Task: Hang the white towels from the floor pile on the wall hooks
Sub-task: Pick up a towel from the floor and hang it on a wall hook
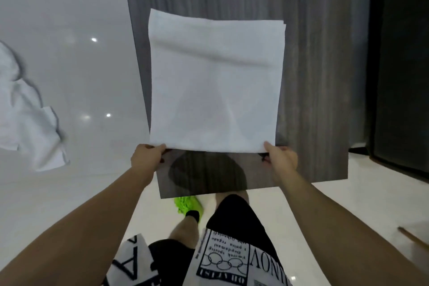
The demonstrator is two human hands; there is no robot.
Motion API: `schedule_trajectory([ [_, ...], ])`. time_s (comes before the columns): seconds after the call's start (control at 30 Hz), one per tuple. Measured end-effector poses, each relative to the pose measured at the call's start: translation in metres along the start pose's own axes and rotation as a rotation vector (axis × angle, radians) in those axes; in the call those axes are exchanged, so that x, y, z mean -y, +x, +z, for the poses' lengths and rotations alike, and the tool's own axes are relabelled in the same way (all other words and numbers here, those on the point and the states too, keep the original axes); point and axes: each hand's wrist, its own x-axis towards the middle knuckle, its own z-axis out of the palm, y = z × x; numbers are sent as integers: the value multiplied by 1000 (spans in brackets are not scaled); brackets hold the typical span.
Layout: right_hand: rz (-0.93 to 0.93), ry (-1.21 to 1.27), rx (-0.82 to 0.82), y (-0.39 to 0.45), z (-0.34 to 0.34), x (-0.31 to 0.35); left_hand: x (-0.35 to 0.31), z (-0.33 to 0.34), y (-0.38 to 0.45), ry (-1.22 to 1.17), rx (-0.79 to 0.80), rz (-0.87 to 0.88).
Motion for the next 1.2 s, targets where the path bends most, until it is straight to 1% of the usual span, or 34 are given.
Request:
schedule_trajectory([
  [0.1, 140, 417, 35, -9, 14, -7, 13, 6, 8, -296, -82, -82],
  [0.13, 172, 500, 77, -13, 21, -8, 15, 11, 7, -377, -46, -111],
  [0.17, 195, 565, 137, -19, 29, -8, 15, 19, 5, -446, 34, -137],
  [0.23, 234, 676, 254, -31, 48, -8, 14, 39, 0, -534, 257, -196],
  [0.27, 250, 726, 290, -36, 57, -8, 10, 49, -4, -577, 337, -216],
  [0.3, 263, 757, 305, -41, 66, -8, 9, 58, -6, -647, 389, -219],
  [0.33, 270, 765, 316, -45, 74, -9, 8, 64, -7, -713, 403, -211],
  [0.43, 292, 685, 387, -54, 90, -11, 2, 77, -11, -843, 402, -212],
  [0.5, 298, 641, 402, -61, 94, -14, 0, 78, -19, -870, 387, -208],
  [0.57, 274, 648, 347, -70, 93, -12, -4, 74, -29, -868, 307, -164],
  [0.7, 161, 651, 228, -114, 86, 24, -31, 48, -67, -919, 23, -2],
  [0.77, 62, 653, 219, -151, 83, 58, -58, 25, -98, -893, -122, 110],
  [0.83, -109, 662, 223, -192, 79, 97, -88, -6, -132, -849, -201, 266],
  [0.9, -336, 594, 220, -237, 73, 135, -116, -47, -164, -856, -247, 391],
  [0.97, -572, 473, 244, -287, 69, 166, -137, -94, -195, -912, -245, 474],
  [1.0, -690, 413, 282, -313, 68, 177, -143, -118, -210, -935, -236, 514],
  [1.1, -974, 205, 451, -393, 65, 195, -137, -194, -261, -923, -304, 653],
  [1.2, -1239, 10, 588, -475, 65, 187, -99, -273, -304, -805, -469, 798],
])
